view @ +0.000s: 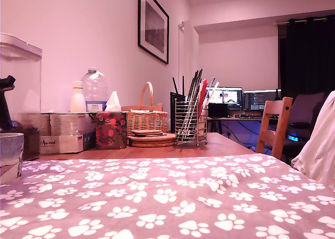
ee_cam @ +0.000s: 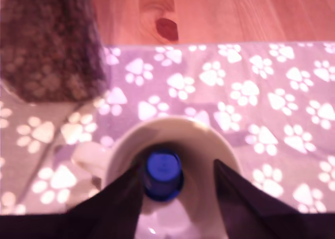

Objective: Pick up the coffee capsules on the table and drop them inside the coffee cup

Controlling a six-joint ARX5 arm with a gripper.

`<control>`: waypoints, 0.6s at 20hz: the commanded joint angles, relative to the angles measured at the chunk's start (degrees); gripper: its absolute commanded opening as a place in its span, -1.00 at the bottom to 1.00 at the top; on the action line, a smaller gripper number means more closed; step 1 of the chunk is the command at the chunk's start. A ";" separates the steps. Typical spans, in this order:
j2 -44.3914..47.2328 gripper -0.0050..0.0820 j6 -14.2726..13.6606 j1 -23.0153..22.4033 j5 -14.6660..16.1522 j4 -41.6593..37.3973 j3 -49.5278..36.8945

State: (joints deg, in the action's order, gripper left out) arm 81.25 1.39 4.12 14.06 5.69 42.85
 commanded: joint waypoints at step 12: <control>-11.47 -0.93 1.09 -0.17 2.16 0.94 -0.11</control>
State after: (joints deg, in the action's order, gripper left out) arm 70.78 1.83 4.12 16.08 6.57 42.85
